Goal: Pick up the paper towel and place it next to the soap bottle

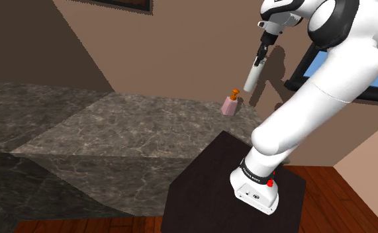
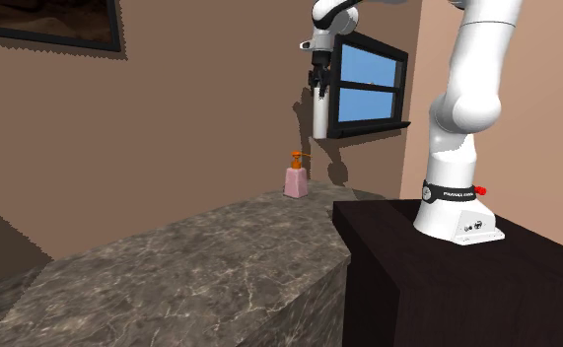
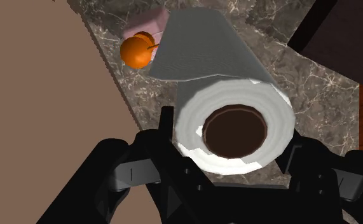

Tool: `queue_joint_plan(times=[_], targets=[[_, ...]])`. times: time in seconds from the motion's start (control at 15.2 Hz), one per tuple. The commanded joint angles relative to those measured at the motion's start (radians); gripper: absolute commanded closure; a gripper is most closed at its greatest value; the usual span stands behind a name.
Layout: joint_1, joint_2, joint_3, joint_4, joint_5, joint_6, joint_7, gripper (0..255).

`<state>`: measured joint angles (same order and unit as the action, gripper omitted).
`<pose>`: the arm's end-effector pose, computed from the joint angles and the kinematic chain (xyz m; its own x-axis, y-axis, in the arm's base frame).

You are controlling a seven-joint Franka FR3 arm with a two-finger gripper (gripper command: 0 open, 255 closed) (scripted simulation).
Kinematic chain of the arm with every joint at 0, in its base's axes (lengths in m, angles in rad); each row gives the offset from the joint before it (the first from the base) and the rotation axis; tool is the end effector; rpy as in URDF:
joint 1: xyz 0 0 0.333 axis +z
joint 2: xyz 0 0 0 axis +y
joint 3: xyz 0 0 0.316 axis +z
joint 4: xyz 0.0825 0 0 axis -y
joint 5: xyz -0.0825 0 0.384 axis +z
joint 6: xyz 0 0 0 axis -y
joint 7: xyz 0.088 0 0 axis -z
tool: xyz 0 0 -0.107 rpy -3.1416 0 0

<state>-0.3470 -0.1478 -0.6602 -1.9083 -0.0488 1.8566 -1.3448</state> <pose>0.2671 -0.4614 0.5508 0.9366 0.3458 0.0565 0.3430 -0.9378 0.0547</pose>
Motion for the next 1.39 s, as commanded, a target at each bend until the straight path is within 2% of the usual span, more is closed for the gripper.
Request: queue_joint_plan(times=[0.0,0.26,1.32], targets=[[-0.018,0.039,-0.040,0.039,0.025,-0.007,-0.069,255],[-0.059,0.134,-0.108,0.125,0.095,-0.025,-0.195,255],[-0.065,0.170,-0.111,-0.061,0.127,0.184,-0.225,255]])
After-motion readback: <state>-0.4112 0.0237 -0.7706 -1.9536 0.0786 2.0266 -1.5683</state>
